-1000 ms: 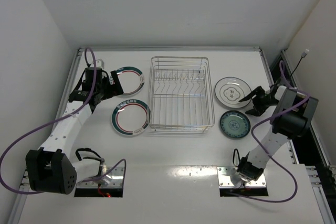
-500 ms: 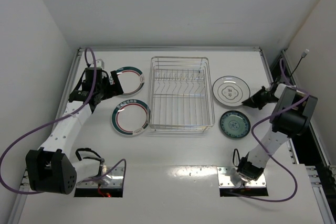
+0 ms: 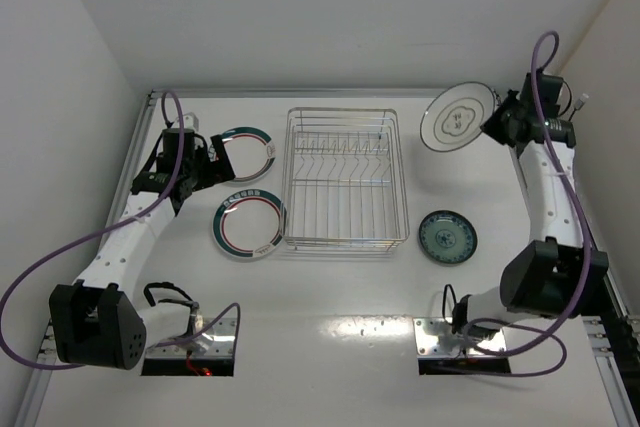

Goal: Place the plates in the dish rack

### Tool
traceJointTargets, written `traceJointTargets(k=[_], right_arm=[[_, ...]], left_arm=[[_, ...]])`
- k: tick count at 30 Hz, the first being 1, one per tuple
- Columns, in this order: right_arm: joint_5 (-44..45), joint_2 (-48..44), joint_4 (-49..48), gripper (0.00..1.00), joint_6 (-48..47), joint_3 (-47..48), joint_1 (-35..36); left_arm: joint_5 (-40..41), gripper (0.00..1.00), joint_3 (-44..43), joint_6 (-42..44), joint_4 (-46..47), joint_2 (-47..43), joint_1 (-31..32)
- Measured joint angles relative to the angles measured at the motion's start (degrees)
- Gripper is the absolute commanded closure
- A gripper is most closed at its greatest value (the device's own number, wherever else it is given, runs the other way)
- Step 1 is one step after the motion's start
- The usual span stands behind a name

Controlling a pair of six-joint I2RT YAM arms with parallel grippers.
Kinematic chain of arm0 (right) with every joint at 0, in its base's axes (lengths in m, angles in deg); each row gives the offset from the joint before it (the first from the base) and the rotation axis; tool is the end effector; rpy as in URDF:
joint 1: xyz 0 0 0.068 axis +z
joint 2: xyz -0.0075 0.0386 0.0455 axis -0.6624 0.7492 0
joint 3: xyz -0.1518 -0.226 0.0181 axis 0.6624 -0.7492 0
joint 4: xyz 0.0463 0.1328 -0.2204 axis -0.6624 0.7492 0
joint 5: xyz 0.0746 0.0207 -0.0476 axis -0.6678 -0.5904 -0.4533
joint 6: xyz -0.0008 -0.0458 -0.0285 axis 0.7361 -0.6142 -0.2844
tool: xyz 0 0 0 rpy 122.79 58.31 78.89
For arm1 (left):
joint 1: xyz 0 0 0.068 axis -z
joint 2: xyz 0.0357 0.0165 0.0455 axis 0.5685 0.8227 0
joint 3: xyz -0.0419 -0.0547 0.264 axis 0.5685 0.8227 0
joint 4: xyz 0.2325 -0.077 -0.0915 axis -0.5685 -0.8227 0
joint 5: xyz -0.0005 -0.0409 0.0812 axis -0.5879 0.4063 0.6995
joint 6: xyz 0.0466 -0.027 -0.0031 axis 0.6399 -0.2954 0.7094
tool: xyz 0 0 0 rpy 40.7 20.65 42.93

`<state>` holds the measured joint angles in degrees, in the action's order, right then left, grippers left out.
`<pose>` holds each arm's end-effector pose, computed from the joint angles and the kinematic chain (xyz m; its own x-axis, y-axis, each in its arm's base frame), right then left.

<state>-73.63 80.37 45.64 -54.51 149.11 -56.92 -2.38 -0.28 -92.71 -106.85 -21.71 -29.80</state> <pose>0.3162 -0.0858 0.3402 -0.3738 0.6934 -0.6160 0.5473 0.7011 0.4571 0.2555 -0.0189 0.2914 -0.5780 -0.3848 -0.7196 -0.2528 0.9229 -0.2905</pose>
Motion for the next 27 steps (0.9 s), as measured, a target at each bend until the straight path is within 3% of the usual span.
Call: traceJointTargets(k=[8,19,27], right_arm=[[2.84,-1.22,1.42,1.00,-0.59,5.27,7.65],[5.79,3.98,5.11,1.00,-3.58,9.97,21.16],[15.98,7.15,8.28,1.00,-4.81,13.84,28.06]], left_arm=[[0.44,0.09,0.00,0.00,0.00,0.07,0.00],[0.83,0.09,0.00,0.00,0.00,0.66,0.00],[0.85,0.09,0.00,0.00,0.00,0.66,0.00]])
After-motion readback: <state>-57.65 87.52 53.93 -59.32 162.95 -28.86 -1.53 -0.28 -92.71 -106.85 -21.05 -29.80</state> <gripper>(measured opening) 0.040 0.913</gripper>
